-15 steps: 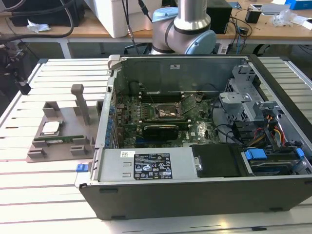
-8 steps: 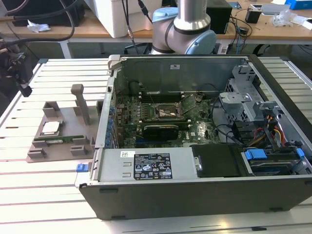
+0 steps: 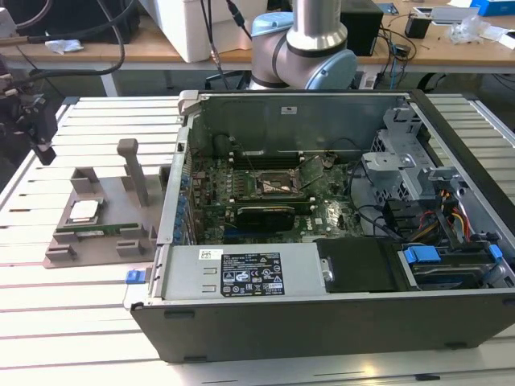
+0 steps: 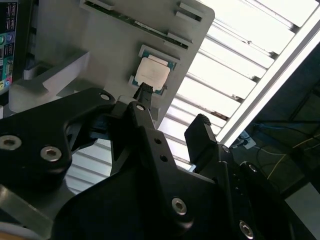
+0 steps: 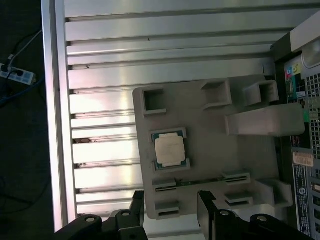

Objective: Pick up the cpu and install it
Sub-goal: 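Pick up the cpu and move it towards the insertion slot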

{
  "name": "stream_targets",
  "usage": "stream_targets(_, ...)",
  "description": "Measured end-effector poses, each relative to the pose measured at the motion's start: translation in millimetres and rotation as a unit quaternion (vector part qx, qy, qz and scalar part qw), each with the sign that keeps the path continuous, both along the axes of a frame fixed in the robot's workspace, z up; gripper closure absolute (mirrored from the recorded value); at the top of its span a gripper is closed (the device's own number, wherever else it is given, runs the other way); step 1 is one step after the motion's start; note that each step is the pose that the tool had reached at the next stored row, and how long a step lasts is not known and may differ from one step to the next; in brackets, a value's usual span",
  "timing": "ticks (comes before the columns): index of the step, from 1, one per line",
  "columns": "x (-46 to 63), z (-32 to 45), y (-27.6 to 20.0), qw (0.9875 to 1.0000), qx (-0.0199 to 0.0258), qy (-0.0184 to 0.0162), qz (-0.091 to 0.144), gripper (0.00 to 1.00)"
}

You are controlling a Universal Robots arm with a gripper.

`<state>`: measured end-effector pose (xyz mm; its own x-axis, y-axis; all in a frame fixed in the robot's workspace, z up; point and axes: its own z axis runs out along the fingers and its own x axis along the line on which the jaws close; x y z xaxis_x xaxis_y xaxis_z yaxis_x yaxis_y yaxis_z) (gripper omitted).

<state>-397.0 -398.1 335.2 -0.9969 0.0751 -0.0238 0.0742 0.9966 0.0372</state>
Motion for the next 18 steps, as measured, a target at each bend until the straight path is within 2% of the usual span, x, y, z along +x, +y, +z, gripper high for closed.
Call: stream_targets(18,0.0,-18.9,0.0,1.0,0.0,0.0,0.0,0.46)
